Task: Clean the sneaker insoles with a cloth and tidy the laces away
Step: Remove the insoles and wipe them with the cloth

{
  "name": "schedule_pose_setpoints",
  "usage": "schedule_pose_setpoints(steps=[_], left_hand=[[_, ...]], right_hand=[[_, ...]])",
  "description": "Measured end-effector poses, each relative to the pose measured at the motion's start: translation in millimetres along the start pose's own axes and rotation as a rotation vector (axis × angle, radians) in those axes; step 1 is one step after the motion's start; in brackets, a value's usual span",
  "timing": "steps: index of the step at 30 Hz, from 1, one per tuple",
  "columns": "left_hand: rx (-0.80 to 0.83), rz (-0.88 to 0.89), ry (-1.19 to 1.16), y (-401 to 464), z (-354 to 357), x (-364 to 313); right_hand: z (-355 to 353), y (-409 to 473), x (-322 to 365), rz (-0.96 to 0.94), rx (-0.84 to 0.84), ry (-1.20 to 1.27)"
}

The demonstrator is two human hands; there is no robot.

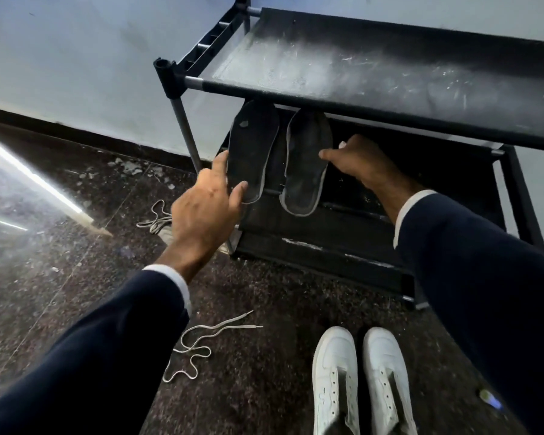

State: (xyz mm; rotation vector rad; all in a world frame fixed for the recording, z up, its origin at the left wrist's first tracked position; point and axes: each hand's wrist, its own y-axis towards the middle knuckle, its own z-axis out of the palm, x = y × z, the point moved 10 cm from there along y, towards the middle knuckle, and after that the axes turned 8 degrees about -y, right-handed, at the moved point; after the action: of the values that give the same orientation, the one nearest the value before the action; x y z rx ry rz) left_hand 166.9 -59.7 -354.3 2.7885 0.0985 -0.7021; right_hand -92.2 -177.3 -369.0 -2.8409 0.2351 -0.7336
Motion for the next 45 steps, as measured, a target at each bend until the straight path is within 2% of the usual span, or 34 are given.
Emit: schedule_pose_setpoints(steps=[2, 5, 10, 15, 19, 24, 27, 29, 36, 40, 45], left_hand=[[-0.079, 0.117, 0.026, -14, -11, -12], [-0.028, 0.152, -0.195, -16, 5, -25], [0.034, -0.09, -0.743, -14, 37, -20], [0.066, -0.27, -0.986, -65, 47, -12], [0.257, -0.409, -1.108, -123, 42, -37], [0.427, -0.513, -1.352, -214, -26, -102], [0.53, -0.523, -1.381, -277, -81, -142], [0.544, -0.511, -1.43, -315, -110, -161], [0.586, -0.325, -1.484, -436, -187, -218], [0.57, -0.239, -1.438, -471, -201, -228], [0.539, -0.272, -1.385, -471, -181, -213]], right_hand=[[7, -5, -2, 0.004, 0.046, 0.022], [19, -8, -2, 0.038, 0.08, 0.157], [22, -16, -6, 0.109, 0.083, 0.389], [10, -59, -34, 0.171, 0.097, 0.507], [-3, -140, -54, 0.175, 0.131, 0.594], [-36, -298, -70, 0.129, 0.147, 0.594], [-63, -405, -83, 0.115, 0.134, 0.63], [-80, -463, -91, 0.104, 0.108, 0.655], [-110, -623, -103, 0.045, 0.065, 0.731], [-113, -665, -106, -0.004, 0.106, 0.732], [-98, -651, -132, 0.116, 0.157, 1.072]])
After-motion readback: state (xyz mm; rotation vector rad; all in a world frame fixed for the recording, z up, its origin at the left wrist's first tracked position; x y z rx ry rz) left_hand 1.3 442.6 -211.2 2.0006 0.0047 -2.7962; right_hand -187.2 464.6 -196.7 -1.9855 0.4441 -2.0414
